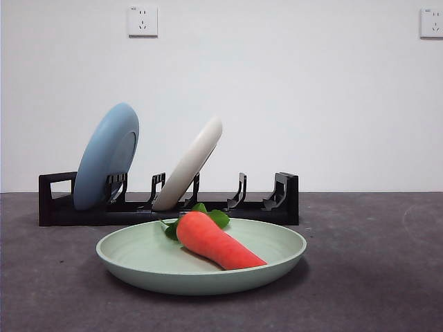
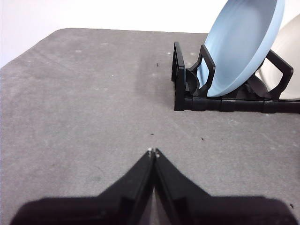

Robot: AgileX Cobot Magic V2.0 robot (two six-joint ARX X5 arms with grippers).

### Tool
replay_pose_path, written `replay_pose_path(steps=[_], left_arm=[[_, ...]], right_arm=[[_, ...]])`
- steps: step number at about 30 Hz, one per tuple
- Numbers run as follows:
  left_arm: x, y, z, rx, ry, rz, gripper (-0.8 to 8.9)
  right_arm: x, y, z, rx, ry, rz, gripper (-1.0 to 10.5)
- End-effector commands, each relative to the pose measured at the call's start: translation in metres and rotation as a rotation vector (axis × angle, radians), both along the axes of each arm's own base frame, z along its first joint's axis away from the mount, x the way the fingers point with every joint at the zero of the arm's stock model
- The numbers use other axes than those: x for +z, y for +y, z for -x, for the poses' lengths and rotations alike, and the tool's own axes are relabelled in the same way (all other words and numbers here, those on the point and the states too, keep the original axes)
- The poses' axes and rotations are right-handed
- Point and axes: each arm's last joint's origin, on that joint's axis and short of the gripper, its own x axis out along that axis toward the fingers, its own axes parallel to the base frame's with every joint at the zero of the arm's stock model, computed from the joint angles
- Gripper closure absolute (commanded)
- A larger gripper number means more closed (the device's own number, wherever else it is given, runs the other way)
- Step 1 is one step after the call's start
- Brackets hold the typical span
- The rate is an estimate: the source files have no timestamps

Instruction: Take the green plate from the plate rack,put the plate on the table,take the carrot from the table,put the carrot in the plate

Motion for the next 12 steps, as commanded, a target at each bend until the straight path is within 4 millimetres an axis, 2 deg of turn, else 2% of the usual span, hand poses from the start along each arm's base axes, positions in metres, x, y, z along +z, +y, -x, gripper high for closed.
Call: replay_pose_path(steps=[1, 6, 12], left_arm=[[-0.004, 0.0, 0.0, 0.007, 0.012, 0.004, 8.15], [-0.004, 0.0, 0.0, 0.007, 0.012, 0.004, 8.15], [-0.004, 0.0, 0.0, 0.007, 0.012, 0.004, 8.15]], right_arm=[[-0.016, 0.0, 0.0, -0.01, 0.012, -0.031, 9.5], [-0.035, 0.0, 0.0, -0.015, 0.039, -0.061, 9.5], [-0.035, 0.0, 0.001, -0.019, 0.021, -0.068, 9.5]])
